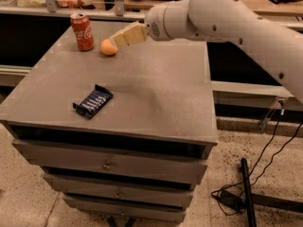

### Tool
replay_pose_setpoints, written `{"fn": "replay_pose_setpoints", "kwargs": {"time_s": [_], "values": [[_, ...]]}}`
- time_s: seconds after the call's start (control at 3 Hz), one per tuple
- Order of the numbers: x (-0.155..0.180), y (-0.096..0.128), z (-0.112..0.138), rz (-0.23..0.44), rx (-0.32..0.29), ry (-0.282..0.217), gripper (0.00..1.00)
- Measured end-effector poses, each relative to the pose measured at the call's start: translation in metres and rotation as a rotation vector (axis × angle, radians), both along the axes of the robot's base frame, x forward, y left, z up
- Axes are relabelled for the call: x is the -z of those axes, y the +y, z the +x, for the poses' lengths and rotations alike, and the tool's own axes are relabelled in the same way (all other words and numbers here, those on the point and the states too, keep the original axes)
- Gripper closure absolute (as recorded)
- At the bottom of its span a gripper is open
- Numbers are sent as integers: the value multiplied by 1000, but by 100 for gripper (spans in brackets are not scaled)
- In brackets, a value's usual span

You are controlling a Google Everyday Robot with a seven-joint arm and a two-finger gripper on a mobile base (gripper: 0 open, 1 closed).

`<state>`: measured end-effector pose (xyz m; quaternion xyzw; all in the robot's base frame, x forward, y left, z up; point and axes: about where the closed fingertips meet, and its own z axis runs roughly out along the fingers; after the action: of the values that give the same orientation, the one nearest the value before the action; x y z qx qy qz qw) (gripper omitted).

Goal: Pick coke can

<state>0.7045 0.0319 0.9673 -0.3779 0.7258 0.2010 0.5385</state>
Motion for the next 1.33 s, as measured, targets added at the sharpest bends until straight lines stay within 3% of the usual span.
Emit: {"fn": "replay_pose_setpoints", "kwargs": {"time_s": [0.33,0.67,1.33], "values": [[9,72,27,39,-95,-52,0],[12,76,24,29,-96,-37,0],[34,109,65,74,-41,-45,0]]}}
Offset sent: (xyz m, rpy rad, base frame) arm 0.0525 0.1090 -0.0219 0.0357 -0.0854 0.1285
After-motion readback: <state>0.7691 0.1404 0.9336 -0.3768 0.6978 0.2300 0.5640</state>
